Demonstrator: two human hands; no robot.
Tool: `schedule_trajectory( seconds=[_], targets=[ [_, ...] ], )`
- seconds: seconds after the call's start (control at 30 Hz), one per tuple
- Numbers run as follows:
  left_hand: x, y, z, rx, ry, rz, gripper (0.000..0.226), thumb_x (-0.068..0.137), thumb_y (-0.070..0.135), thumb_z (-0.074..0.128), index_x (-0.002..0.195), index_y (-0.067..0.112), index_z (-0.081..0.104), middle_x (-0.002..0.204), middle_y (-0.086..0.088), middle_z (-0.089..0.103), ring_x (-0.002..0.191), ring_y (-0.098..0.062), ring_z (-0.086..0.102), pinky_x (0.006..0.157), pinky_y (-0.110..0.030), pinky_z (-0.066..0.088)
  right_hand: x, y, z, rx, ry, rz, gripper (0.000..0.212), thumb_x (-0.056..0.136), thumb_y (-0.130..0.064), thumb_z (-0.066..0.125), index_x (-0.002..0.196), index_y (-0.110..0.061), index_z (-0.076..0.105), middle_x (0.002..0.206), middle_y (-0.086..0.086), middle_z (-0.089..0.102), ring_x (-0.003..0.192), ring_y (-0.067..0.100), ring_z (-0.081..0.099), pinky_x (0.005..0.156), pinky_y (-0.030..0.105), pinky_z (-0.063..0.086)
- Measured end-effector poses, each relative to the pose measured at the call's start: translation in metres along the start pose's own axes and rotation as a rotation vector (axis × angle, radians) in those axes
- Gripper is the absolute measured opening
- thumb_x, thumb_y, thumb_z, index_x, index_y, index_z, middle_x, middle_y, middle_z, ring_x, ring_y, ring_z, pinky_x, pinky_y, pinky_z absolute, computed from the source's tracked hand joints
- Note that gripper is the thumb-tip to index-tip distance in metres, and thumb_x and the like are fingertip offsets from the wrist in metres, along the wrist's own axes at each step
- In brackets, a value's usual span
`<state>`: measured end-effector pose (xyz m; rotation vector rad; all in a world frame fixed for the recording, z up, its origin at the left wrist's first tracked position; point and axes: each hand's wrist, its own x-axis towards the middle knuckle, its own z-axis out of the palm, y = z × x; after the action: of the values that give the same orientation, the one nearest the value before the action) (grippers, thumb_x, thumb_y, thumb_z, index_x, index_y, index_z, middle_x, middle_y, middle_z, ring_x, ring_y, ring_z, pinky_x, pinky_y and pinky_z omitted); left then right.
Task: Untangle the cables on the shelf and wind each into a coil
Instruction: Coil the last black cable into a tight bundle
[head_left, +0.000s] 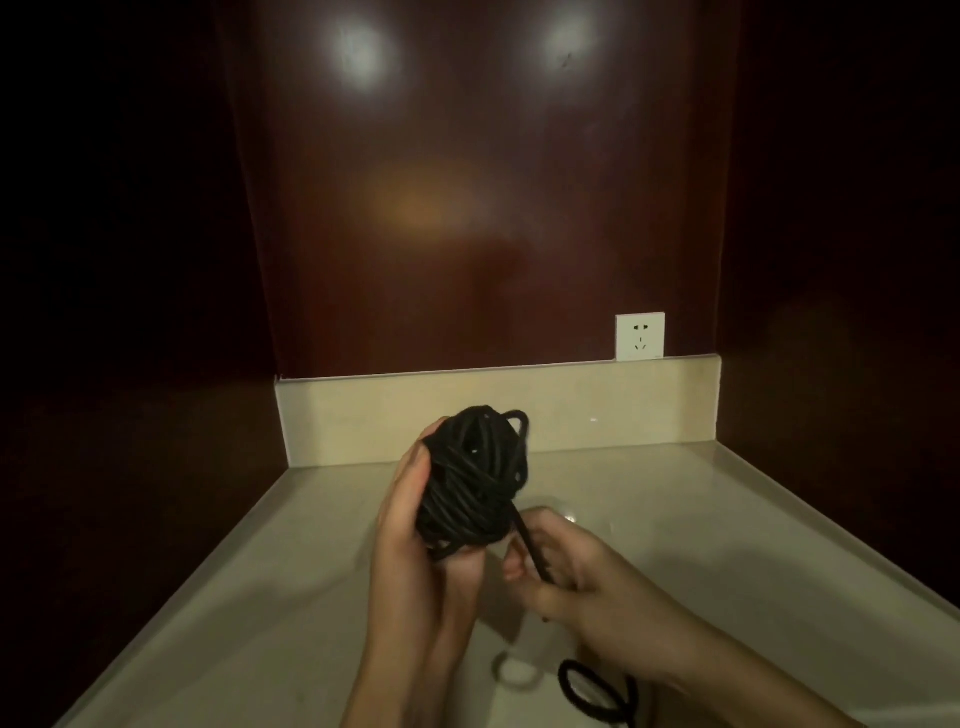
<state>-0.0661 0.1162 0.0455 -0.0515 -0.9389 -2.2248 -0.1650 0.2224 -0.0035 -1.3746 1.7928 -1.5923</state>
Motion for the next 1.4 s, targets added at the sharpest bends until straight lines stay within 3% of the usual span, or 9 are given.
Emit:
schedule_trajectory(
  seconds=[0.17,0.3,0.47,0.77,0.9,1.03,1.13,1.23,1.4],
  targets=[
    [0.0,0.01,-0.002,-0.071,-0.014,0.092,0.038,0.088,0.029,0.051,0.118,0.011,0.067,0.112,-0.007,0.073,0.099,-0.013,0.07,0.076,-0.022,0.055,-0.012,0.006,-0.007,-0.564,0.017,-0.107,0.038,0.087,-0.004,0.05,0.104,-0.035,0.064,0.112,-0.019,0.053,0.112,0.008,0.053,0.099,0.03,0.044],
    [0.0,0.015,-0.005,-0.033,0.008,0.161,0.036,0.088,0.029,0.053,0.118,0.013,0.066,0.113,-0.006,0.071,0.102,-0.014,0.068,0.075,-0.021,0.055,-0.019,-0.006,-0.016,-0.185,-0.008,-0.014,0.041,0.096,0.006,0.052,0.121,-0.023,0.067,0.121,-0.008,0.068,0.117,0.01,0.062,0.103,0.031,0.048],
    [0.002,0.027,-0.008,-0.042,-0.039,0.213,0.035,0.088,0.032,0.052,0.117,0.016,0.065,0.108,-0.001,0.07,0.097,-0.01,0.066,0.08,-0.021,0.052,-0.027,-0.017,-0.035,0.148,0.027,0.121,0.031,0.095,-0.006,0.056,0.125,-0.01,0.063,0.119,0.001,0.072,0.113,0.014,0.067,0.087,0.026,0.057],
    [-0.004,0.039,-0.009,-0.015,-0.037,0.221,0.028,0.083,0.035,0.054,0.093,0.02,0.075,0.092,0.002,0.072,0.081,-0.009,0.069,0.064,-0.02,0.054,-0.027,0.01,-0.054,0.738,0.101,0.383,0.036,0.088,0.002,0.064,0.124,0.006,0.062,0.112,0.032,0.066,0.099,0.04,0.07,0.082,0.048,0.06],
    [-0.005,0.036,0.008,0.072,-0.11,0.188,0.031,0.083,0.029,0.051,0.102,0.015,0.07,0.099,-0.003,0.074,0.089,-0.015,0.071,0.066,-0.023,0.057,-0.02,0.0,-0.061,0.198,-0.192,0.361,0.042,0.088,-0.021,0.065,0.127,-0.006,0.063,0.08,0.016,0.069,0.069,0.024,0.066,0.071,0.032,0.055],
    [0.005,0.028,0.028,0.075,-0.153,0.195,0.033,0.081,0.025,0.06,0.108,0.008,0.066,0.101,-0.007,0.073,0.096,-0.018,0.07,0.075,-0.027,0.059,0.0,-0.036,-0.047,-0.842,-0.308,0.081,0.04,0.095,-0.036,0.062,0.135,-0.034,0.057,0.104,-0.013,0.065,0.098,0.011,0.062,0.081,0.029,0.045],
    [0.013,0.017,0.04,0.08,-0.156,0.185,0.032,0.084,0.023,0.063,0.112,0.007,0.065,0.103,-0.007,0.072,0.097,-0.018,0.069,0.077,-0.026,0.058,0.018,-0.064,-0.032,-1.562,-0.102,0.009,0.042,0.094,-0.043,0.059,0.134,-0.034,0.052,0.123,0.0,0.062,0.115,0.025,0.058,0.082,0.033,0.038],
    [0.015,0.01,0.05,0.051,-0.133,0.197,0.033,0.085,0.026,0.057,0.113,0.009,0.064,0.101,-0.005,0.071,0.092,-0.016,0.069,0.071,-0.024,0.057,0.025,-0.071,-0.009,-1.547,0.132,0.008,0.03,0.096,-0.031,0.056,0.125,-0.023,0.056,0.122,0.004,0.06,0.115,0.027,0.058,0.08,0.032,0.032],
    [0.018,0.013,0.055,-0.093,-0.045,0.147,0.061,0.086,0.033,0.058,0.138,0.002,0.054,0.118,-0.009,0.067,0.106,-0.019,0.065,0.08,-0.023,0.056,0.011,-0.032,0.034,-0.665,0.566,-0.279,0.044,0.087,-0.006,0.053,0.125,-0.028,0.049,0.107,-0.004,0.054,0.094,0.02,0.061,0.072,0.027,0.042]
  ],
)
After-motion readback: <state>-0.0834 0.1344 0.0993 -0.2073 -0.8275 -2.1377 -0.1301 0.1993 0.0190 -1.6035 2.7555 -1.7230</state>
